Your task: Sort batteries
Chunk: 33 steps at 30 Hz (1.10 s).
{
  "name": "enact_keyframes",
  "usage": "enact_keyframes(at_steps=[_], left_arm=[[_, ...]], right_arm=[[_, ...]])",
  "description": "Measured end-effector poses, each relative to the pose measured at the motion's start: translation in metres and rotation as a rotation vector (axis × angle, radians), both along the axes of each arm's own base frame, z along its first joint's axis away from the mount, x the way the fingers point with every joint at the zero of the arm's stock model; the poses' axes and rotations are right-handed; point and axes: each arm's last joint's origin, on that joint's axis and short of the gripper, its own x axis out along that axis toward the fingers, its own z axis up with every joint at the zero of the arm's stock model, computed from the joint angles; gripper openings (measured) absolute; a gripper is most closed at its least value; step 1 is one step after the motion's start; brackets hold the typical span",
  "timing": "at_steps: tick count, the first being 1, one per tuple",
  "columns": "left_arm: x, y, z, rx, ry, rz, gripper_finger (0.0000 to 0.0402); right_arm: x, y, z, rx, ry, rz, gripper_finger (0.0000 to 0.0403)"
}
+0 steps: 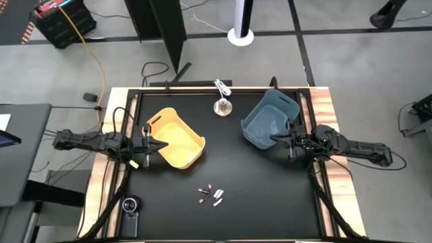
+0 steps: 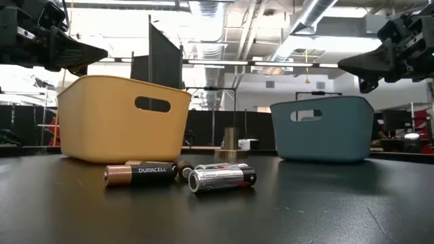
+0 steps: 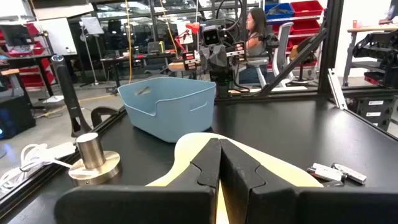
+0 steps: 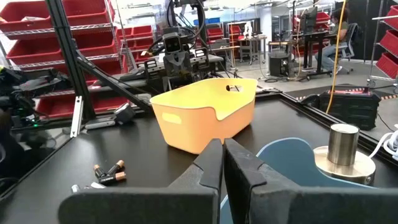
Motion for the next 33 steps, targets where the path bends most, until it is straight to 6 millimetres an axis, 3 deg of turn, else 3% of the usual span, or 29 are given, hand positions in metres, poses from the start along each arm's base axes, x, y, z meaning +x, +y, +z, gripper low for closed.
enact_keyframes(at_steps=[14,18,23,26,33], left_arm=[[0.000,0.000,0.001,-0.015,-0.010,0.000,0.0002],[0.000,0.000,0.006,-0.082,-0.091,-0.003,0.0002],[-0.001,-0.006,0.023,-0.247,-0.244,-0.233,0.0002],[0.003,-0.010,0.021,-0.297,-0.201,-0.352,0.0002],[0.022,-0.021,0.019,-0.359,-0.074,-0.405,0.0024]], right_arm=[[0.000,0.000,0.000,0.000,0.000,0.000,0.0035],[0.000,0.000,0.000,0.000,0.000,0.000,0.0035],[0.000,0.000,0.000,0.000,0.001,0.000,0.0035],[0.000,0.000,0.000,0.000,0.002,0.000,0.0035],[0.000,0.000,0.000,0.000,0.003,0.000,0.0035]])
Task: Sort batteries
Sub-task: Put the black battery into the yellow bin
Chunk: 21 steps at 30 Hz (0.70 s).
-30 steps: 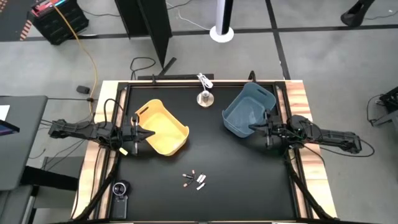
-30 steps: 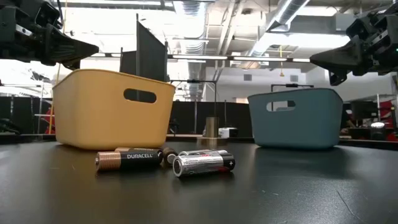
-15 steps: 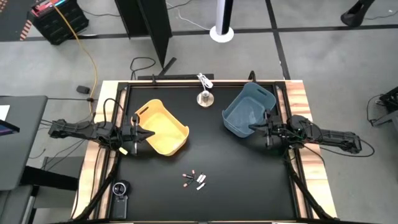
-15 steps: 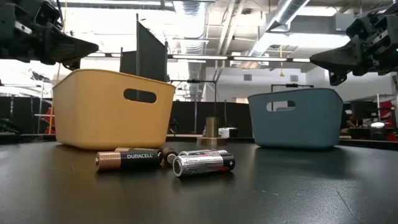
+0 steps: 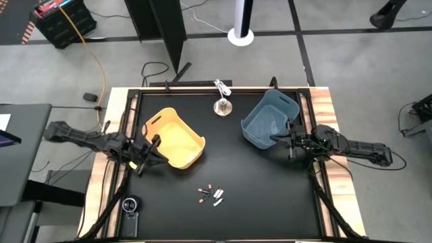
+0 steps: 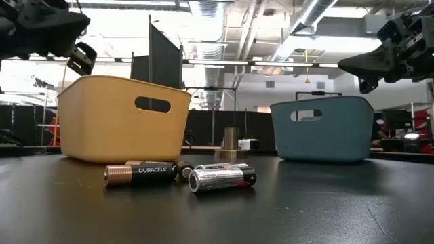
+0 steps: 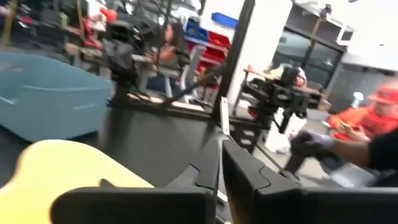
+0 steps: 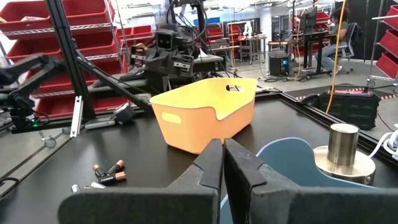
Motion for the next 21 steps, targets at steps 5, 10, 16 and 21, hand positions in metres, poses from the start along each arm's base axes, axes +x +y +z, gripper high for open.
enact_keyframes(at_steps=[5,10,16,21], left_arm=[[0.026,-0.028,0.016,0.061,0.167,-0.051,0.0076],[0.066,-0.073,0.032,0.221,0.343,-0.053,0.0113],[0.120,-0.120,0.038,0.340,0.554,0.029,0.0118],[0.158,-0.146,0.031,0.374,0.699,0.062,0.0118]], right_arm=[[0.000,0.000,0.000,0.000,0.000,0.000,0.0035],[0.000,0.000,0.000,0.000,0.001,0.000,0.0035],[0.000,0.000,0.000,0.000,0.001,0.000,0.0035],[0.000,0.000,0.000,0.000,0.002,0.000,0.0035]])
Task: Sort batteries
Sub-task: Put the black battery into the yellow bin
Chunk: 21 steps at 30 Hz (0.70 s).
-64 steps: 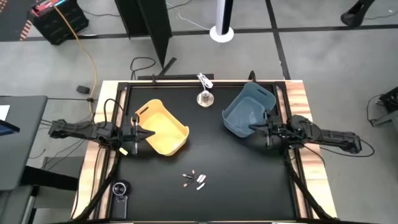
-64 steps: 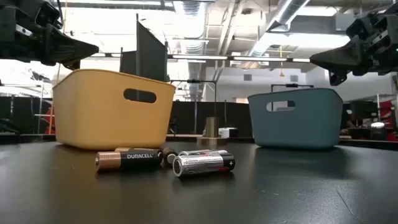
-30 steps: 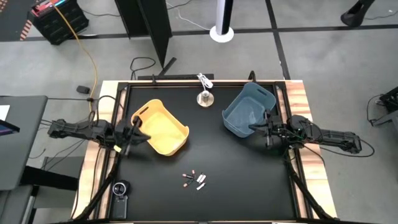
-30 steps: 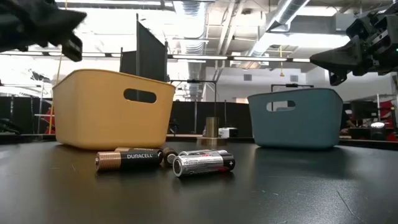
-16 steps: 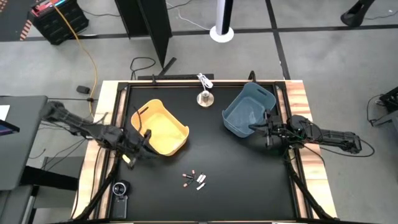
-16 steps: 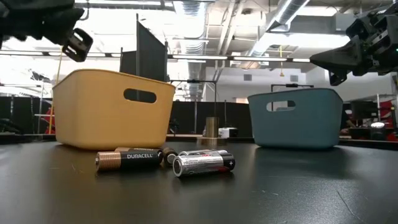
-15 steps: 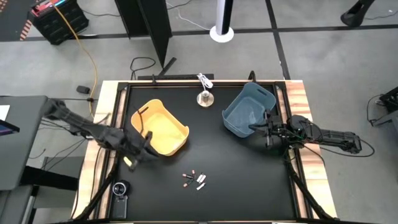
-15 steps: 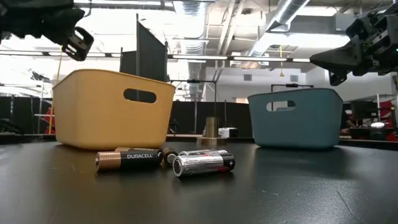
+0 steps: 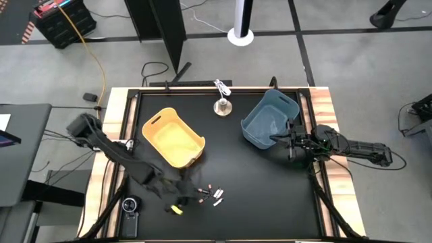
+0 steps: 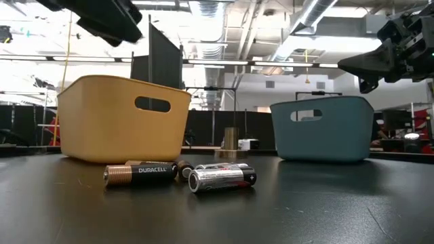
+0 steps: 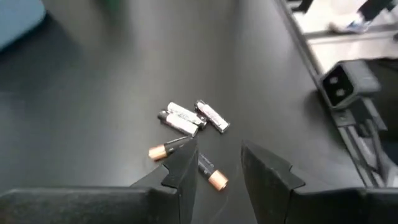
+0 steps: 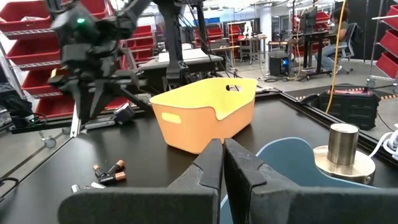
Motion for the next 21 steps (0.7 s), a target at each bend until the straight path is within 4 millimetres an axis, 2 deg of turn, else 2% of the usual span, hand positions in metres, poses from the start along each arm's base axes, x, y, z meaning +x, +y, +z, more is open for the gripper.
enact_keyframes(at_steps=[4,10,21], left_arm=[[0.023,-0.016,-0.008,-0.002,0.063,0.032,0.0118],[0.041,-0.029,-0.027,-0.048,0.164,0.123,0.0118],[0.043,-0.033,-0.059,-0.138,0.328,0.335,0.0118]], right_arm=[[0.000,0.000,0.001,-0.001,-0.006,0.000,0.0035],[-0.001,0.000,0.005,-0.005,-0.035,0.000,0.0035],[-0.001,0.000,0.007,0.011,-0.047,0.003,0.0035]])
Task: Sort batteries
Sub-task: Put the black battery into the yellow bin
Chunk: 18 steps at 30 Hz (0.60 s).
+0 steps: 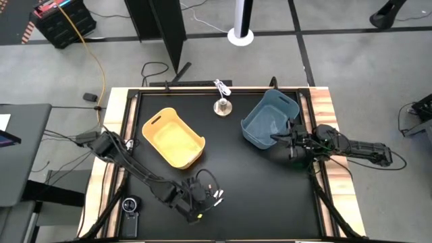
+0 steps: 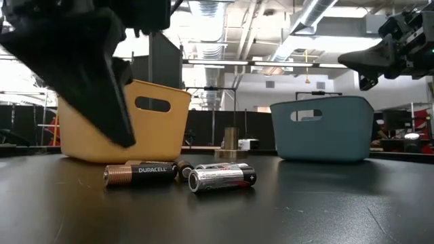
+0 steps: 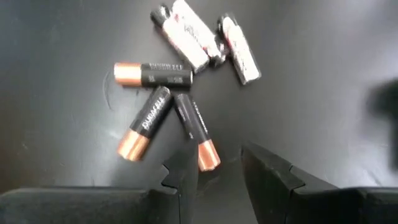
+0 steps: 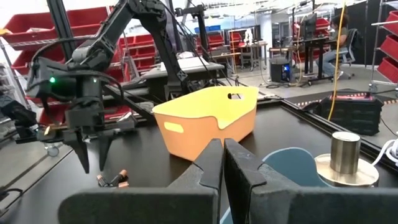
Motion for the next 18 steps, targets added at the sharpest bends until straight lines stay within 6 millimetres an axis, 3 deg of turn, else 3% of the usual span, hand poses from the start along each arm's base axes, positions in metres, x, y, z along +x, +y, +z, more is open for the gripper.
enact_keyframes(at_steps=[18], left_arm=[[0.0050,0.0045,-0.0075,-0.062,0.006,0.131,0.0118]], right_arm=[[-0.0003,0.0000,0.0015,0.002,-0.006,0.000,0.0035]])
